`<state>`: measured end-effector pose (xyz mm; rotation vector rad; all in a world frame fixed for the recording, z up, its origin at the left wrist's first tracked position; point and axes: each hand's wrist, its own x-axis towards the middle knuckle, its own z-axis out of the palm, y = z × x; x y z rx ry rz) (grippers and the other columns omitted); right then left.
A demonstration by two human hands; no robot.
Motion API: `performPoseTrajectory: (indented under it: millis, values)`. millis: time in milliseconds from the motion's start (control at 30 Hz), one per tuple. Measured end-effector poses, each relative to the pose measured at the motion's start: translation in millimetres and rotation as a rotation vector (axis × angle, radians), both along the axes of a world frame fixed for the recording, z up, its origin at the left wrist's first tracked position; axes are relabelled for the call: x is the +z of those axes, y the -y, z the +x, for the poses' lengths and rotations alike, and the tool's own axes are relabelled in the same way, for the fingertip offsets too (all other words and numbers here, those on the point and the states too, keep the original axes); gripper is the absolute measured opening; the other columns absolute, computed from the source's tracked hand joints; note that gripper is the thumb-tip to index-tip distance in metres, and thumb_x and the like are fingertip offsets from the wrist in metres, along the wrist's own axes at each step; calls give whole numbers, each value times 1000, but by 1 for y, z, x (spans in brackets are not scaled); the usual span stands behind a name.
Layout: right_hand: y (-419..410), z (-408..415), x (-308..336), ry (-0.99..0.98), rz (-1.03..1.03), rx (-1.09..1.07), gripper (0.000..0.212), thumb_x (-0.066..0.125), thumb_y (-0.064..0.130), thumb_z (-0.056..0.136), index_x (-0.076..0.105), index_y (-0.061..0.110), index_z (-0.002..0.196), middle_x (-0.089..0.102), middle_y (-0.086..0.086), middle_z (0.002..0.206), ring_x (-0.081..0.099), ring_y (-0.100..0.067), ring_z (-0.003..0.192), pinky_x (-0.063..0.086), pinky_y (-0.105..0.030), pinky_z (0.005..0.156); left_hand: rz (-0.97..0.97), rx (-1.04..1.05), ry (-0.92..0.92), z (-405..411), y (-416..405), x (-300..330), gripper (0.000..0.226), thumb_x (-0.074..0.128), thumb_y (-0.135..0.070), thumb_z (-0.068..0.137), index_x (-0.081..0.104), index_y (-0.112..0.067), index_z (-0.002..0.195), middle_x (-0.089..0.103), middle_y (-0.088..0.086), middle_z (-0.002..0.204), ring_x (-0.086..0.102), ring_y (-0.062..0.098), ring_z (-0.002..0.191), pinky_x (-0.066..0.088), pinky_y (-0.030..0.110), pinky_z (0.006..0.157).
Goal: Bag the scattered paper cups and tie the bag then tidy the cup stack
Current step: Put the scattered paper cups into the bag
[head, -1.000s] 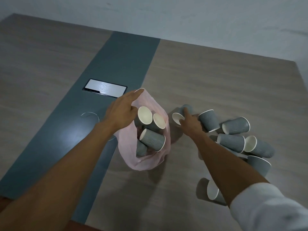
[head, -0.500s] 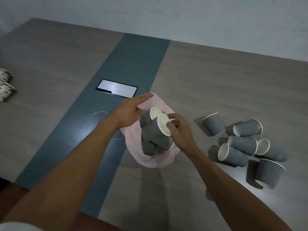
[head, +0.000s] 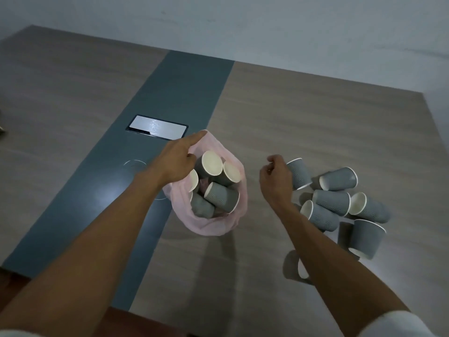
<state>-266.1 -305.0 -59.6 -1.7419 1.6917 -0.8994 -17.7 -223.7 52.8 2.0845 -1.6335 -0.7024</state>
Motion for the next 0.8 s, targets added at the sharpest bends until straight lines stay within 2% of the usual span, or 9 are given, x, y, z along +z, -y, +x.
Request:
performPoseTrajectory:
  millis: [67,133,267,333,467,567,633,700,800]
  values:
    - [25,-31,-14,-257,34,5,48,55,10,87,50,9,135,56,-23,124,52,-43,115,41,-45,97,-14,4,13,-3,1,-3,70,46,-1,98,34,-36,157,44,8,157,47,33,136,39,37,111]
    - [47,-55,-24,-466,134,24,60,55,15,89,36,16,146,42,-27,137,39,-48,126,35,-51,104,-31,9,21,-7,3,-9,70,48,-3,97,35,-37,157,47,8,155,49,34,133,40,37,108]
    - [81,-80,-37,-609,311,108,66,57,33,95,22,38,151,21,-30,154,26,-50,141,27,-58,111,-59,2,50,-14,8,-17,69,51,-10,96,36,-39,156,50,6,153,51,35,131,43,44,110]
    - [88,-85,-44,-646,371,143,61,58,33,96,30,39,150,33,-27,145,38,-50,132,29,-55,110,-77,1,59,-16,9,-20,69,52,-9,95,38,-38,156,54,6,150,53,34,128,43,42,108]
    - [80,-85,-55,-780,177,189,40,63,18,90,48,25,127,48,-21,120,52,-48,109,39,-50,95,-93,-8,57,-16,9,-22,70,52,-8,93,39,-36,155,57,8,146,56,35,124,46,45,106]
    - [66,-66,-43,-644,-8,193,35,64,28,90,53,9,118,55,-25,113,57,-47,99,44,-47,85,-86,-12,43,-13,8,-22,69,54,-11,93,39,-37,155,58,6,147,56,34,124,46,46,107]
    - [47,-48,-24,-316,-130,185,38,66,32,87,54,4,110,57,-23,109,57,-42,93,46,-41,77,-80,-11,52,-12,8,-20,69,54,-12,93,38,-39,155,57,6,147,56,35,124,46,46,106]
    - [19,-29,-5,-25,-260,293,31,60,29,87,49,5,103,53,-16,104,53,-31,89,45,-38,71,-73,-12,59,-11,7,-18,70,53,-12,93,37,-40,155,56,7,148,55,35,125,46,47,106]
    - [-26,-1,1,72,-358,532,28,57,26,90,46,3,100,48,-14,101,46,-22,86,43,-33,67,-61,-16,42,-10,4,-16,70,51,-12,94,35,-41,155,53,6,150,54,34,127,47,48,106]
